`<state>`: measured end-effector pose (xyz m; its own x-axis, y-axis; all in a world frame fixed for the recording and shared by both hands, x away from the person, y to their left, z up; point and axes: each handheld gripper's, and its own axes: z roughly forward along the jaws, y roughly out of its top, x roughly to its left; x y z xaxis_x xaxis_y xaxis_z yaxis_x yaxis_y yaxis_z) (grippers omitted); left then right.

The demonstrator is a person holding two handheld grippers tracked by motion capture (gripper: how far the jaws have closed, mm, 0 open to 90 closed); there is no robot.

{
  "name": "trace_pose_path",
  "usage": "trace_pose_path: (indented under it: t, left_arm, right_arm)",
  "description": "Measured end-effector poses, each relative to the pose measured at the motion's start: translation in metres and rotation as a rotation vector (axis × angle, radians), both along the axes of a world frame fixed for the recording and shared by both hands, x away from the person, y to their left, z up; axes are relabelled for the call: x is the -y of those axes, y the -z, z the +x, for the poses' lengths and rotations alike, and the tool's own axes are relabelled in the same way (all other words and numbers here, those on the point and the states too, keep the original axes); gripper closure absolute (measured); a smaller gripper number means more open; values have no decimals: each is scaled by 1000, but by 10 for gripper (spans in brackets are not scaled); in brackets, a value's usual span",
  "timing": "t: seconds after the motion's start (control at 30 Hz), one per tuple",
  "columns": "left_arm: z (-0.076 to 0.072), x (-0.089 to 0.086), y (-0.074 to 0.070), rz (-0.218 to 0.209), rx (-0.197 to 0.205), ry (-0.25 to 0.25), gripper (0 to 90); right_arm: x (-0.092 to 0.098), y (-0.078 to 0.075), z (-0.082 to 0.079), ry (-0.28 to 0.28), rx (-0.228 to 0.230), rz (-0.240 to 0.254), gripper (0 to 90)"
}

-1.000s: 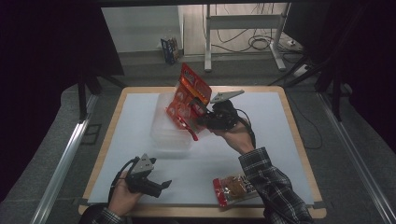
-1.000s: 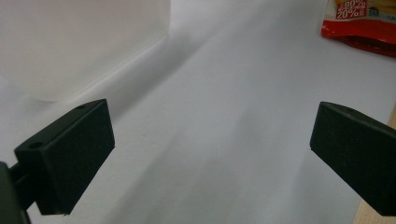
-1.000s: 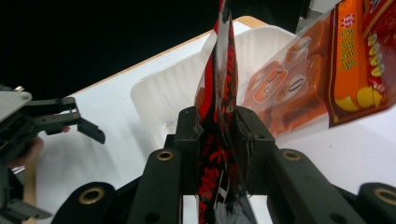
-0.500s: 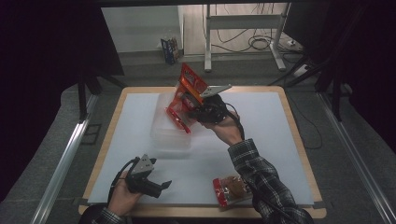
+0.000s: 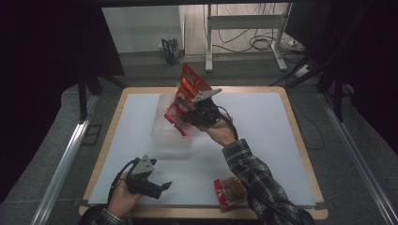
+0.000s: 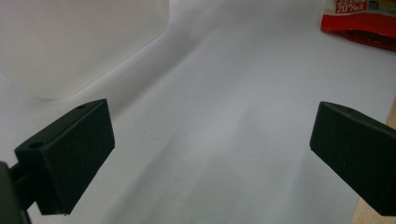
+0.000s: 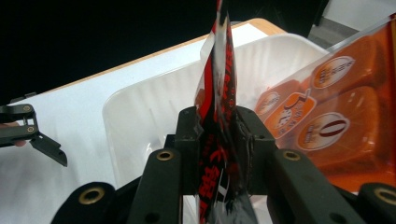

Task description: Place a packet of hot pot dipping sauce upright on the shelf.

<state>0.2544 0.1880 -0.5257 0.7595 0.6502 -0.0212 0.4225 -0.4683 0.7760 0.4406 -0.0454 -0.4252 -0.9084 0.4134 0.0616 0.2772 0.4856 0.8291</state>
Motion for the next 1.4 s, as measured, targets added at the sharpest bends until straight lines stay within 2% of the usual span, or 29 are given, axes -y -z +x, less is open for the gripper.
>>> trace_pose_path:
  t: [0.2, 0.57, 0.7, 0.83, 0.97, 1.17, 1.4]
  left_arm:
    - [0, 0, 0, 3, 1, -3, 0]
    - [0, 0, 0, 9, -2, 1, 0]
    - [0, 0, 0, 10, -2, 3, 0]
    - [0, 0, 0, 12, -1, 5, 0]
    - [0, 0, 0, 15, -1, 5, 0]
    - [0, 1, 0, 18, 0, 3, 0]
    - [0, 1, 1, 23, -6, 1, 1]
  right_arm:
    - [-5, 7, -2, -27, -15, -13, 713]
    - [-7, 8, -3, -67, -30, -12, 706]
    - [-10, 9, -4, -86, -47, -33, 706]
    - [-13, 14, -5, -83, -49, -61, 704]
    - [-13, 16, -3, -75, -61, -50, 705]
    - [-13, 14, -4, -70, -50, -58, 661]
    - [-8, 13, -8, -57, -35, -79, 523]
